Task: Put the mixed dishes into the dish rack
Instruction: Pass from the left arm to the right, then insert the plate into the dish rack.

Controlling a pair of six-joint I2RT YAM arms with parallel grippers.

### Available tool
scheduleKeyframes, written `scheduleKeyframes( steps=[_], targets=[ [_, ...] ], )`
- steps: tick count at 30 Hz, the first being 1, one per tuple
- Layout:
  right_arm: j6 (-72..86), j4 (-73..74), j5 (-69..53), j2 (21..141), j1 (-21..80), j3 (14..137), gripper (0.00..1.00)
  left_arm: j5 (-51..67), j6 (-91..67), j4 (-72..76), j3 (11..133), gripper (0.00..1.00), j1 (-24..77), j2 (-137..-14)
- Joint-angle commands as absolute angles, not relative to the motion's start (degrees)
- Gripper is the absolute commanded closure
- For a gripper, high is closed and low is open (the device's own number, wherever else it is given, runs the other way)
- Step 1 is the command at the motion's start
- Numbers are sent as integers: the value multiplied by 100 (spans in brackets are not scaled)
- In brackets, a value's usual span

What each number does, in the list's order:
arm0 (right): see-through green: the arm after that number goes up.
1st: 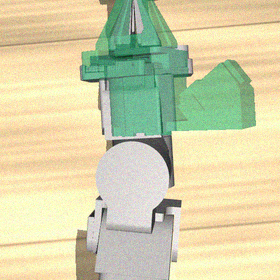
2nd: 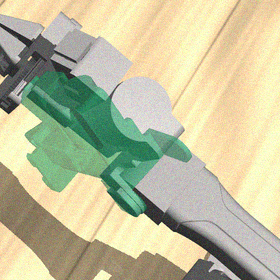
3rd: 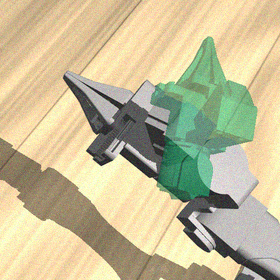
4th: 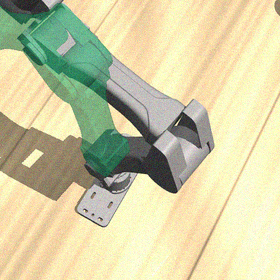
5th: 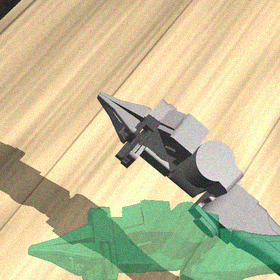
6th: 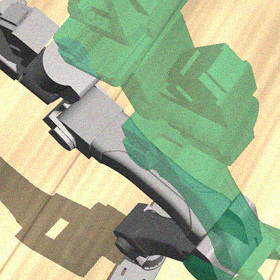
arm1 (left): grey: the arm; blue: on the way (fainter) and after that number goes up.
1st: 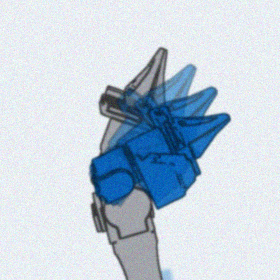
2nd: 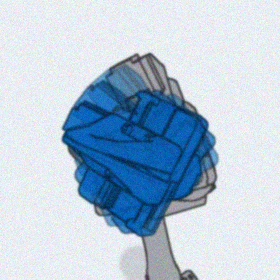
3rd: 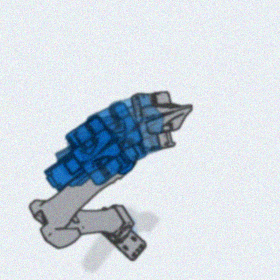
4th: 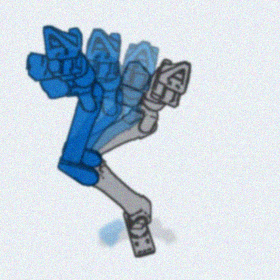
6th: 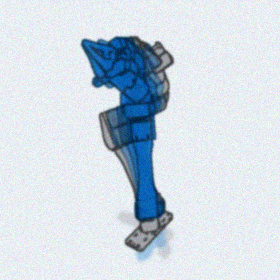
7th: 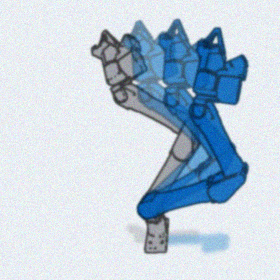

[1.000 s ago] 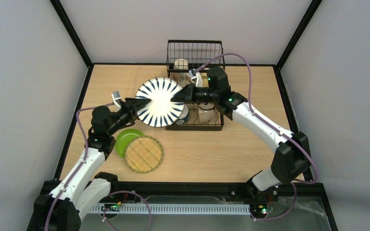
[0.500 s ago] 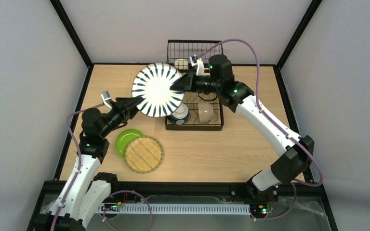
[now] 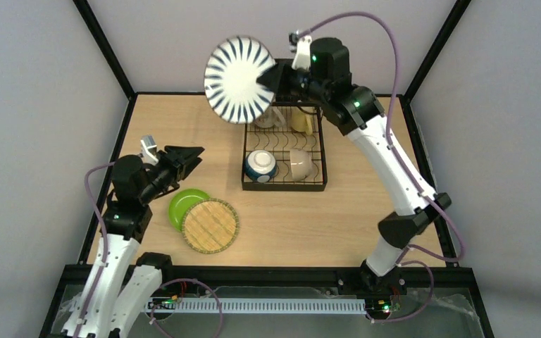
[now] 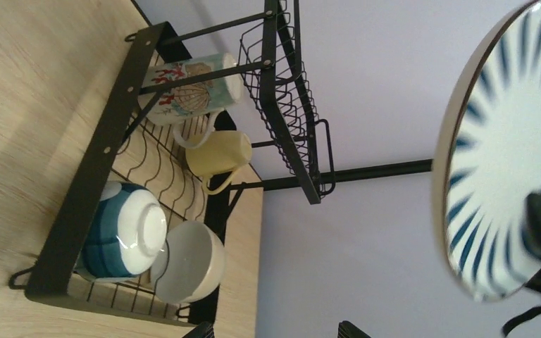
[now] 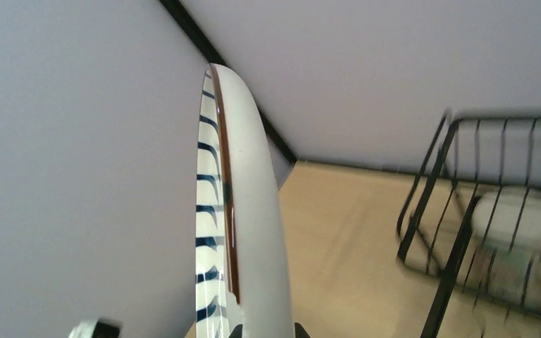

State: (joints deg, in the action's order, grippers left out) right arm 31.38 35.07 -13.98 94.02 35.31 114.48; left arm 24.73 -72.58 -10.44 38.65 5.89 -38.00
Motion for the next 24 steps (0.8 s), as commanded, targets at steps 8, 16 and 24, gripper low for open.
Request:
scheduleKeyframes(
  steps=[8, 16, 24],
  targets=[
    [2104, 4166, 340, 10858, 2738, 14163, 100, 1509, -5080, -2824, 5703, 1, 678, -4925],
    [1258, 4014, 1500, 11253, 2512, 14126, 100, 1337, -4317, -3118, 6225, 1, 680, -5978],
    [807, 3547, 2421, 11372, 2505, 14066, 100, 1063, -3973, -3164, 6113, 1, 677, -6196]
  ],
)
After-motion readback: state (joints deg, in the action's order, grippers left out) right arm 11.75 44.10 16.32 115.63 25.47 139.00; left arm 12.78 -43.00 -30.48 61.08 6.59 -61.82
